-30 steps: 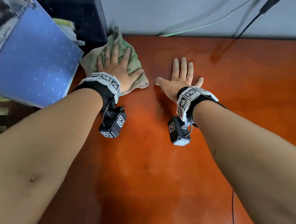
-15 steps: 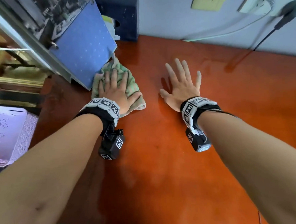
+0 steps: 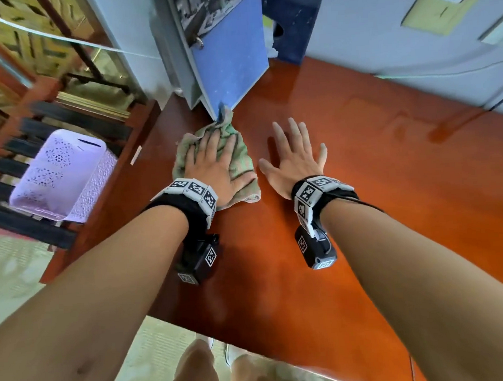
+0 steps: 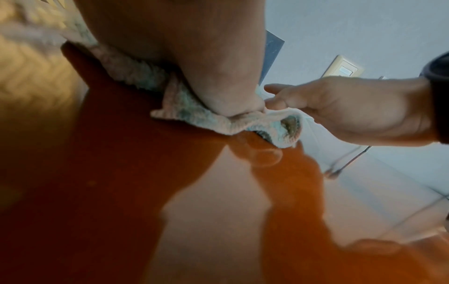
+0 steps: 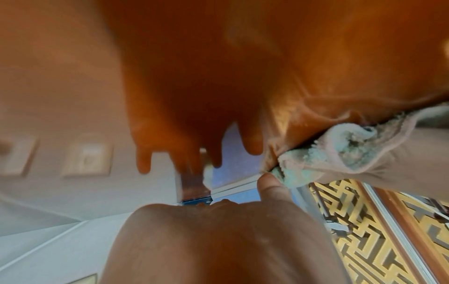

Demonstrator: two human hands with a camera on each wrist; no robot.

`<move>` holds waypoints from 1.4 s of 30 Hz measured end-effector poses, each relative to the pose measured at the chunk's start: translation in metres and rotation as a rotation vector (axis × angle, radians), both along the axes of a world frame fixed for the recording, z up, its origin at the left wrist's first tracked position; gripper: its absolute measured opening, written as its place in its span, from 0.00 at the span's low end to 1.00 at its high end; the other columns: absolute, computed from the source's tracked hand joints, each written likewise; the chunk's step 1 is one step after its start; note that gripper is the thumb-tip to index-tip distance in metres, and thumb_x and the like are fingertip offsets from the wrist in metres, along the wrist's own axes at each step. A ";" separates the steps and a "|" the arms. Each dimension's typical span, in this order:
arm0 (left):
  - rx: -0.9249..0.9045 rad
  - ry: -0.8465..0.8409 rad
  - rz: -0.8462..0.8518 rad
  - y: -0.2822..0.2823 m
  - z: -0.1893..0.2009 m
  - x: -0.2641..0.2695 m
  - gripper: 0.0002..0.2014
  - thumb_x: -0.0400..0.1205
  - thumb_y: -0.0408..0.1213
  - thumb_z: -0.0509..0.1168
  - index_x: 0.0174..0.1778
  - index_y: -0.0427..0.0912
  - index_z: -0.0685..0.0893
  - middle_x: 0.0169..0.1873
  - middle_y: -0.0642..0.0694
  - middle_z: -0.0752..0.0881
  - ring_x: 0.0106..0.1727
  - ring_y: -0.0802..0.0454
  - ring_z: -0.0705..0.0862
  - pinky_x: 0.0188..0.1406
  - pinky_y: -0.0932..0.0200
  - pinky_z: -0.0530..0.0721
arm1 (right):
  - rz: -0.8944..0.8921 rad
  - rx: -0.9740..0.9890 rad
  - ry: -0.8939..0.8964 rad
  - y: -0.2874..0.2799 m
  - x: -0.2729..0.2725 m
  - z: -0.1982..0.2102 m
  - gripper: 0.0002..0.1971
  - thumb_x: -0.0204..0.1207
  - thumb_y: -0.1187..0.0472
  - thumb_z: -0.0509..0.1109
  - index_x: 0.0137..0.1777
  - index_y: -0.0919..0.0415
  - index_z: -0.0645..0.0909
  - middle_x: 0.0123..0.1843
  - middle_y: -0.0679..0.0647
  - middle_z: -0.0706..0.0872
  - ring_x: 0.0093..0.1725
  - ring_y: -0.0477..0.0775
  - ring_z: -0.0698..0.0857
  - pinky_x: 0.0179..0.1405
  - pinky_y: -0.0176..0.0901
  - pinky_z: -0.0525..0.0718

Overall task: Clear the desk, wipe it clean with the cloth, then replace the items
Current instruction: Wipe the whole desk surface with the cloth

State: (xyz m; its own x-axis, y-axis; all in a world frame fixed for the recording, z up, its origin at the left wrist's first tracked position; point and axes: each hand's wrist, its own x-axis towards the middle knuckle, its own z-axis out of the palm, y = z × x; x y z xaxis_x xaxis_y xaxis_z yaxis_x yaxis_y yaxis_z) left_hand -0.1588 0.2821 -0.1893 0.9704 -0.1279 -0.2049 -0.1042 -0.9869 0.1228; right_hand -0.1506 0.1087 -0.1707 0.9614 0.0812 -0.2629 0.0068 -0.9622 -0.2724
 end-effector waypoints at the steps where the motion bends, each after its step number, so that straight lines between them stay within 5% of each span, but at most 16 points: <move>1: -0.007 -0.016 0.000 0.004 0.000 -0.002 0.45 0.75 0.73 0.46 0.84 0.52 0.46 0.84 0.46 0.44 0.84 0.45 0.44 0.82 0.43 0.43 | 0.009 0.005 0.006 0.008 -0.001 -0.001 0.38 0.80 0.37 0.52 0.85 0.42 0.40 0.86 0.44 0.33 0.84 0.48 0.31 0.78 0.69 0.32; 12: -0.018 0.005 0.119 0.053 -0.003 -0.001 0.54 0.70 0.78 0.48 0.84 0.46 0.42 0.84 0.41 0.42 0.84 0.43 0.40 0.82 0.41 0.42 | -0.100 -0.025 0.079 0.061 -0.012 -0.010 0.44 0.79 0.34 0.51 0.86 0.56 0.37 0.86 0.52 0.31 0.84 0.51 0.30 0.80 0.67 0.34; 19: -0.002 0.051 0.163 0.063 0.001 0.029 0.57 0.68 0.79 0.49 0.84 0.44 0.41 0.83 0.39 0.40 0.83 0.39 0.38 0.81 0.38 0.40 | -0.093 -0.097 0.111 0.063 -0.013 -0.017 0.45 0.78 0.30 0.45 0.85 0.54 0.31 0.84 0.50 0.26 0.82 0.50 0.27 0.79 0.67 0.31; 30: -0.071 0.131 0.149 0.080 0.010 0.066 0.58 0.69 0.77 0.56 0.84 0.44 0.39 0.83 0.46 0.37 0.84 0.43 0.38 0.81 0.38 0.49 | -0.129 -0.120 0.167 0.065 -0.008 -0.014 0.45 0.77 0.29 0.47 0.85 0.50 0.32 0.84 0.47 0.26 0.82 0.47 0.26 0.79 0.65 0.30; 42: -0.066 0.119 0.104 0.087 0.014 0.063 0.57 0.71 0.76 0.53 0.84 0.42 0.39 0.83 0.41 0.38 0.84 0.40 0.42 0.82 0.42 0.50 | -0.125 -0.158 0.101 0.065 -0.012 -0.015 0.45 0.77 0.28 0.47 0.85 0.49 0.32 0.85 0.46 0.27 0.82 0.47 0.27 0.79 0.66 0.30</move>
